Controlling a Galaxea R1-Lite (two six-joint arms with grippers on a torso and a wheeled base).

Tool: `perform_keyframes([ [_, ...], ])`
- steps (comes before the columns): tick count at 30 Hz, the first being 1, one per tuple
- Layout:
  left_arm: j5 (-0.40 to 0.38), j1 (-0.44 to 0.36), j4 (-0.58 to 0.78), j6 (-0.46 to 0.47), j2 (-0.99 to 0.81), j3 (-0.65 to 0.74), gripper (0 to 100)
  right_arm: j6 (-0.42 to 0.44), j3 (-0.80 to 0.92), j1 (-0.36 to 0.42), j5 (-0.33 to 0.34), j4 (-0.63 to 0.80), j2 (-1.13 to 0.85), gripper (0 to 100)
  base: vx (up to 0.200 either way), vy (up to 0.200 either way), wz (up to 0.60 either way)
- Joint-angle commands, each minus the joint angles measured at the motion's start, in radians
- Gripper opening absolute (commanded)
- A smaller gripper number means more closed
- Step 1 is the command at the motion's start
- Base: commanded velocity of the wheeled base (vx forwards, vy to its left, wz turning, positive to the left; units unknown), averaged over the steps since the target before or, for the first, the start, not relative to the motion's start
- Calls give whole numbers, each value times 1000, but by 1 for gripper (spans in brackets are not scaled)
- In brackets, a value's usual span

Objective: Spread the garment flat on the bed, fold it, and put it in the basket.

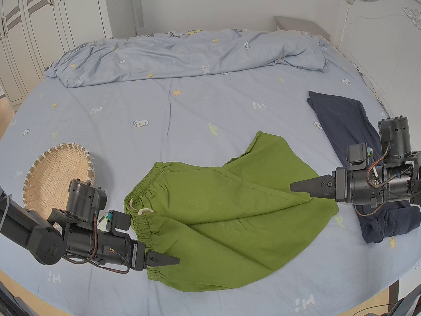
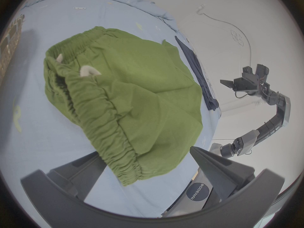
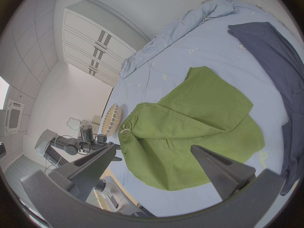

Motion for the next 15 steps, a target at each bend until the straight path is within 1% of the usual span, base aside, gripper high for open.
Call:
perform_keyframes([
  [1, 0, -37, 0, -1, -28, 17, 100, 0, 0, 1, 0, -1, -1, 100, 0, 0, 0],
  [5, 0, -36, 0, 1, -47, 61, 100, 0, -2, 0, 0, -1, -1, 100, 0, 0, 0],
  [7, 0, -36, 0, 1, -47, 61, 100, 0, -2, 0, 0, -1, -1, 100, 0, 0, 0],
  [8, 0, -28, 0, 1, -71, 92, 100, 0, -2, 0, 0, -1, -1, 100, 0, 0, 0],
  [15, 1, -5, 0, 1, -85, 103, 100, 0, 0, 1, 0, -2, -1, 100, 0, 0, 0],
])
